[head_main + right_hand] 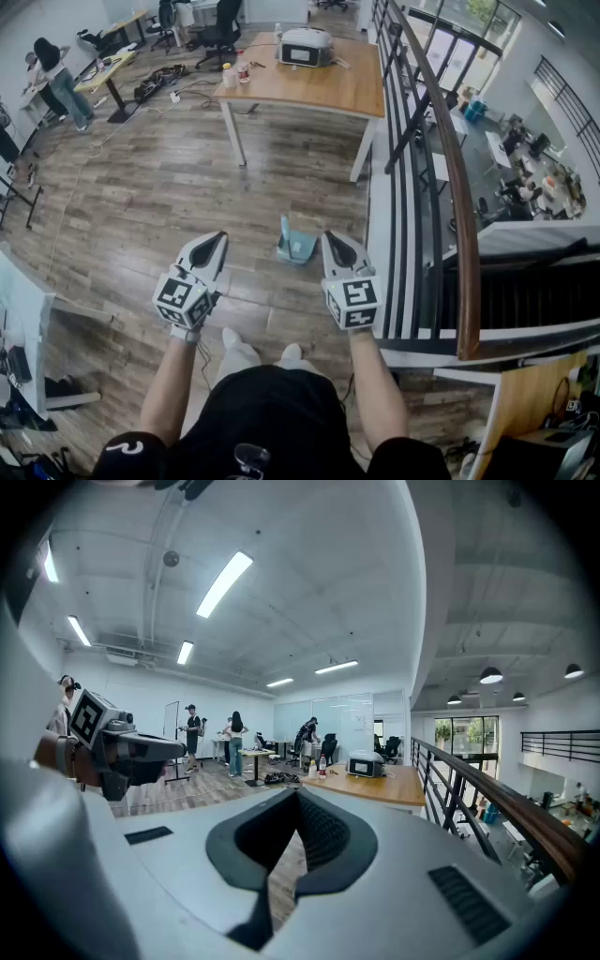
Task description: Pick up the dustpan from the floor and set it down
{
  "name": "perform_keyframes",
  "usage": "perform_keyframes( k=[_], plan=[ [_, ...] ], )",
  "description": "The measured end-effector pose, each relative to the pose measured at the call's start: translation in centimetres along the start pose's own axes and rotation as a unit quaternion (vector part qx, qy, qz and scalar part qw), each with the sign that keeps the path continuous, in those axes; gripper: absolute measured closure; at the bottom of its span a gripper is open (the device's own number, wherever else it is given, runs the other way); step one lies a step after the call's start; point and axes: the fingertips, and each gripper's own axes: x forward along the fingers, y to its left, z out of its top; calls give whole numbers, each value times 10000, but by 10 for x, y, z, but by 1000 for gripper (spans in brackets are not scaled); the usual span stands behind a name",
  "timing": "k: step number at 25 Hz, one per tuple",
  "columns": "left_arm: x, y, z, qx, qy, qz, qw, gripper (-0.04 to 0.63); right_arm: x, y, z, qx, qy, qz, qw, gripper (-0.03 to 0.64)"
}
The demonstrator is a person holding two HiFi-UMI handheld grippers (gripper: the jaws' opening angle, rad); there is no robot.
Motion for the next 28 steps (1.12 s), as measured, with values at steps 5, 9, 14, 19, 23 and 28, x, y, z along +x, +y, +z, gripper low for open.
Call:
perform_keyframes(
  k=[5,9,14,19,23,28],
  plan=[
    [4,-1,-2,-69,35,14,10000,598,-1,3,4,63,8,69,10000,623],
    [8,-3,-5,71,121,85,9999,598,-2,0,0,52,81,79,9999,623],
    [13,-2,-1,81,45,152,9998,598,1,-5,4,89,12,77,9999,623],
    [15,7,-8,-5,50,193,9998,598,15,-3,2,100,53,138,9998,623],
    [23,23,-16,-125,74,226,9996,598,36,2,-1,80,121,185,9997,623],
    [43,58,-25,-261,111,155,9995,598,73,9,-2,65,210,159,9996,623]
  ],
)
